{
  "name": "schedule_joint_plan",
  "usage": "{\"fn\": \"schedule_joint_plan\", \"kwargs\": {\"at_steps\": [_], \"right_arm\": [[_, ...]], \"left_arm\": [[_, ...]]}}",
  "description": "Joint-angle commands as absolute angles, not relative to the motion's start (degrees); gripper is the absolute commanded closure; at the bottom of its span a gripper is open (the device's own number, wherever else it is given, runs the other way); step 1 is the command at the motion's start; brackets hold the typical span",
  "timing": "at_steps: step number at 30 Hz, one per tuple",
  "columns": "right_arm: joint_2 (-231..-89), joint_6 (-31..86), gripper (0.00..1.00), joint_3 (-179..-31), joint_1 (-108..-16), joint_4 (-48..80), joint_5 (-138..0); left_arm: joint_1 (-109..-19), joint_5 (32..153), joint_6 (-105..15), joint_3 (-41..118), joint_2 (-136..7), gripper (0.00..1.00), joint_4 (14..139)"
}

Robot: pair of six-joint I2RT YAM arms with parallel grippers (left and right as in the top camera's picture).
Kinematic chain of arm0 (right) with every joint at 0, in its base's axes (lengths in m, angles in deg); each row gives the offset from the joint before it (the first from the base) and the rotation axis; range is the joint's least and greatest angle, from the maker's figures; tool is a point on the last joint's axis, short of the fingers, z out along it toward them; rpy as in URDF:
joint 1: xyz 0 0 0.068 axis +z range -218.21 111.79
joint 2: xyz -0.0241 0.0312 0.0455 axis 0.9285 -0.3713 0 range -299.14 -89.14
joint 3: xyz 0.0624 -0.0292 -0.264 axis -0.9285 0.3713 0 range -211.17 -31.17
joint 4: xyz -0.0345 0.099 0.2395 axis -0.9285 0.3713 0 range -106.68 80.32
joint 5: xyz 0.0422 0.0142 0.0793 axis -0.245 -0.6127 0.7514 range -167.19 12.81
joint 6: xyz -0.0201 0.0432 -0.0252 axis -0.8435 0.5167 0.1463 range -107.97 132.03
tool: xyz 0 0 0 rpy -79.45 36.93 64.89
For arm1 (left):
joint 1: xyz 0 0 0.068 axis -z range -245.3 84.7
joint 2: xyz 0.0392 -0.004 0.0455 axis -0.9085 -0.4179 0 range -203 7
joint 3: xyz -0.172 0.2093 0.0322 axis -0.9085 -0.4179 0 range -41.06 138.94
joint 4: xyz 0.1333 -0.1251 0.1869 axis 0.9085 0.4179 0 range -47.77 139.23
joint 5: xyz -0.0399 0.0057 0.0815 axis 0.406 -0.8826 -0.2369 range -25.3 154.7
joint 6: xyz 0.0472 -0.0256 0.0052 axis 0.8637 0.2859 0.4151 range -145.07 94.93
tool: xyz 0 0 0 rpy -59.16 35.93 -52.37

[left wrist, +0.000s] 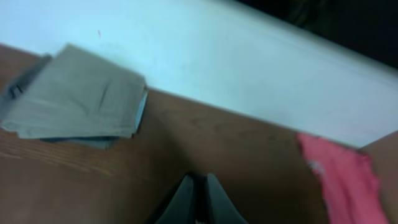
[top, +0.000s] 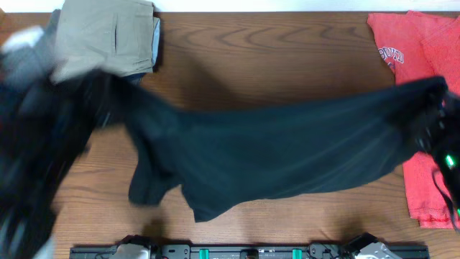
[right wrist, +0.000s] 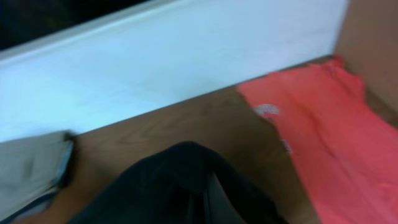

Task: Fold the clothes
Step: 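Lift the polo with both grippers, stretch it wide and lay it flat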

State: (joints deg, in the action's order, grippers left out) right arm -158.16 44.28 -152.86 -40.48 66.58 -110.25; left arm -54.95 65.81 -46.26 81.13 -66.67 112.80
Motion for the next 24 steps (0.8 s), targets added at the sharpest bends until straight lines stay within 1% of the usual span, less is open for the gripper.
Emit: {"fn": "schedule_joint_plan", "kwargs": {"at_steps": [1,5,10,12,13,14,15,16,17,21,24], "right_arm": [[-164.26,43.25,0.99,-152.88,-45.12,66.01,-111.62],[-172.52,43.1,0.99,-152.88,-52.22,62.67,-107.6],[-183.66,37.39,0.99,-152.88,-60.02,50.49,-100.96],[-188.12,35.73,0.94,-152.88,-62.1,46.41,-100.04],[-190.05,35.38,0.88,-152.88,-62.82,45.23,-99.8],[-192.41,34.51,0.72,-152.88,-63.67,44.07,-99.14],[-194.42,33.48,0.45,-152.88,-64.22,43.52,-98.66],[-196.21,32.54,0.17,-152.88,-64.68,43.56,-98.07],[-197.67,31.84,0.01,-152.88,-64.98,43.98,-97.83],[-201.89,31.47,0.01,-152.88,-65.86,47.37,-97.88],[-202.33,31.69,0.01,-152.88,-65.94,49.05,-97.0]], "left_arm": [[-54.88,64.58,-46.15,80.71,-75.74,0.94,109.98],[-54.95,64.58,-46.15,80.71,-85.95,0.94,103.73],[-55.27,61.59,-46.15,80.71,-98.71,0.94,90.11],[-55.62,60.8,-46.15,80.71,-103.15,0.94,86.07],[-55.86,60.76,-46.15,80.71,-104.98,0.93,84.76],[-56.17,60.8,-46.17,80.71,-107.32,0.85,83.66],[-56.37,60.8,-46.2,80.71,-108.96,0.6,83.44],[-56.52,60.93,-46.2,80.71,-110.38,0.16,83.73],[-56.54,61.26,-46.2,80.71,-111.32,0.02,84.23],[-56.54,61.65,-46.17,80.71,-112.88,0.02,88.1],[-56.5,61.68,-46.17,80.73,-111.48,0.02,91.18]]}}
